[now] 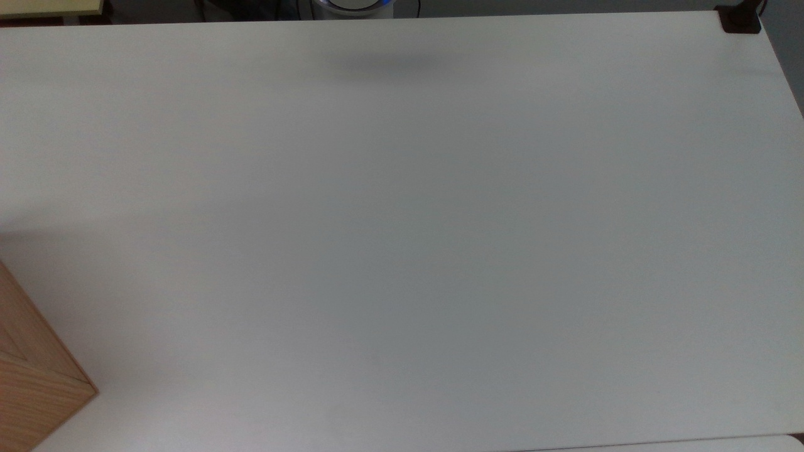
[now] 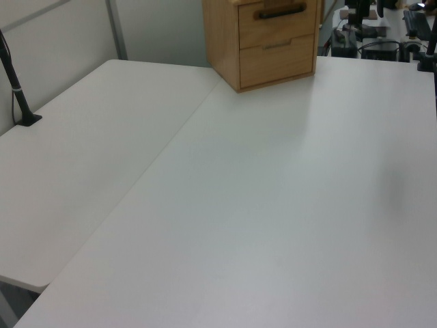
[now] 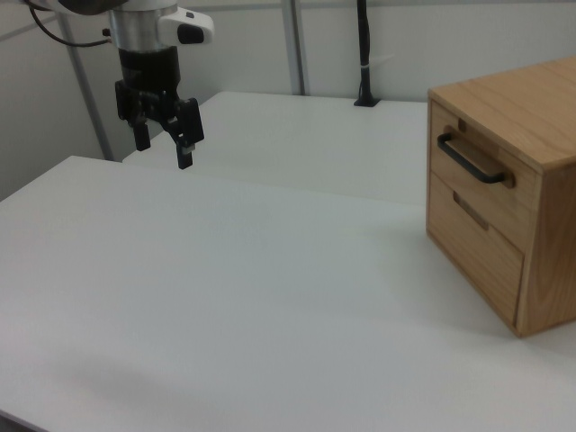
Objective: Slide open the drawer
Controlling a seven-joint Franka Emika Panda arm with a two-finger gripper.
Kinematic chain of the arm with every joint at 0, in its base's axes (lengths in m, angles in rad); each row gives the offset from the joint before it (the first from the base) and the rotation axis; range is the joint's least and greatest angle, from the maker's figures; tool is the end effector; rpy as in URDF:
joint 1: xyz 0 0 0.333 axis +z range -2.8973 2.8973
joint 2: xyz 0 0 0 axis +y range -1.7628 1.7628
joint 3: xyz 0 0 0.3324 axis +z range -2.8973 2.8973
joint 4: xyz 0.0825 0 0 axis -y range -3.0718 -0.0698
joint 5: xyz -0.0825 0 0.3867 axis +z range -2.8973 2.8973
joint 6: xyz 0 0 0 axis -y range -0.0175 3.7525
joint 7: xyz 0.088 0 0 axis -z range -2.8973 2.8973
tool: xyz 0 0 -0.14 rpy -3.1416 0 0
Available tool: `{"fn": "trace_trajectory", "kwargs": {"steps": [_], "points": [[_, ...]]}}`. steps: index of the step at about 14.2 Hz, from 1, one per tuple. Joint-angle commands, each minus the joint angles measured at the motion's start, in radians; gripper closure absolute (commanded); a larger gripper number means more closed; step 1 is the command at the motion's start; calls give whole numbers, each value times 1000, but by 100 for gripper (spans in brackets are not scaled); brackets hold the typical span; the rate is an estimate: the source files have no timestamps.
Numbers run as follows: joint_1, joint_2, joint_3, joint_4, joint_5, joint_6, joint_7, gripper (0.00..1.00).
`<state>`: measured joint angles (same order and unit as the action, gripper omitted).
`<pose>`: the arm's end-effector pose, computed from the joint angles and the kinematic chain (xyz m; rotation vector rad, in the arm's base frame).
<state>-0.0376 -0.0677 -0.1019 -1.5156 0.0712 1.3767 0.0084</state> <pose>0.5076 -0.0623 0.6539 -3.0511 0.2081 0.1014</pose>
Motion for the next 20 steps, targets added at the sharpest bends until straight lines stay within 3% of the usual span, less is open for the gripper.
{"fn": "trace_trajectory", "kwargs": {"steps": [1, 15, 18, 20], "points": [[7, 5, 4, 3, 6, 13, -8, 0], [24, 34, 18, 6, -27, 82, -34, 0], [67, 63, 22, 2, -122, 102, -169, 0], [58, 69, 22, 0, -125, 200, -272, 0]]}}
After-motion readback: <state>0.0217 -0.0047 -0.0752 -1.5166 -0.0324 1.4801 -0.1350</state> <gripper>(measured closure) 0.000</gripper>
